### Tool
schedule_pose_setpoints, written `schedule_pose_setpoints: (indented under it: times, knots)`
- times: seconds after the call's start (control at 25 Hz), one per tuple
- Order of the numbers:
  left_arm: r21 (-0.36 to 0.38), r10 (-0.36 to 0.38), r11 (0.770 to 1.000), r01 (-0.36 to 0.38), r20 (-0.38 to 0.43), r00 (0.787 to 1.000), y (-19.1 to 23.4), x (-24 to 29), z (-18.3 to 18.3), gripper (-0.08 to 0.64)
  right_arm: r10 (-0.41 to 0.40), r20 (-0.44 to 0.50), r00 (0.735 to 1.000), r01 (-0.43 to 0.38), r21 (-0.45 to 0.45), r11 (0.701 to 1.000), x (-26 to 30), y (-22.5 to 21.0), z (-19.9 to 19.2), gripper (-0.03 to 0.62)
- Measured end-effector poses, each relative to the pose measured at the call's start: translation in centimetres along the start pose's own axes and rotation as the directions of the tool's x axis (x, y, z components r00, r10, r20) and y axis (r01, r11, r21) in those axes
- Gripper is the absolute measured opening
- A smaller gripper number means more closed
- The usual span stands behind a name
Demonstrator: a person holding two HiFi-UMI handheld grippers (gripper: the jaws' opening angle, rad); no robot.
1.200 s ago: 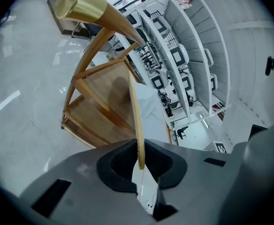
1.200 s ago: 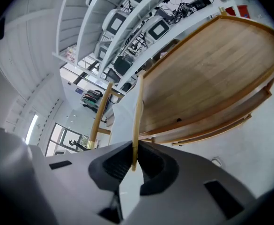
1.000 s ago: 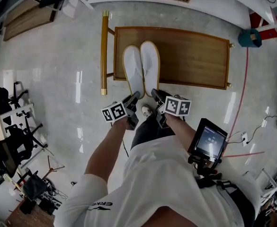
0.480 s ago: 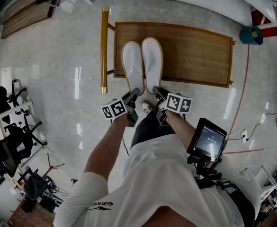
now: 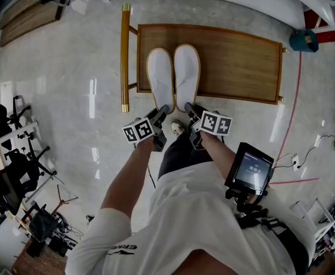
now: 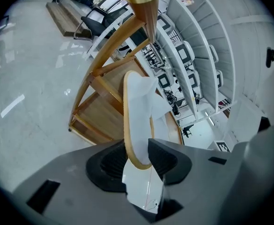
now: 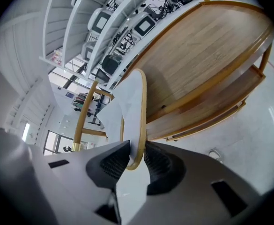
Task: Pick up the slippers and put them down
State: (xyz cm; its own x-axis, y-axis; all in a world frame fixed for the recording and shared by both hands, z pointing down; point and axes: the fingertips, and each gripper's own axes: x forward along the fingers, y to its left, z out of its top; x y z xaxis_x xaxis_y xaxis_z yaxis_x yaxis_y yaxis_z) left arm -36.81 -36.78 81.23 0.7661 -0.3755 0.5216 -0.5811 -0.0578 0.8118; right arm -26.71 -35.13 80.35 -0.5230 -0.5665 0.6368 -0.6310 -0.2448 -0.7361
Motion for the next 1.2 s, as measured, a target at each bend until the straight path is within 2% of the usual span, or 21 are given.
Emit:
schedule_pose_setpoints:
  times: [0.44,0.84,1.2]
  knots:
    - [0.035,-0.007,0.999,0.007,0.002,1.0,0.3,-0.5,-0.3,0.184,-0.015,-0.018,1.0,0.014,-0.036,0.999,0.1,-0.5,-0.6,0.144]
    - [0.05,0.008,0.999,-0.009,0.034,0.999,0.3,-2.0,-0.7,0.187,-0.044,-0.018,0.999,0.043,-0.073,0.996,-1.2,-0.6,-1.0,0.147]
    - [0.071,0.018,0.997,-0.021,0.043,0.999,-0.4,-4.5,-3.1,0.186,-0.065,0.004,0.998,0.065,-0.105,0.992,-3.8,-0.2,-1.9,0.147]
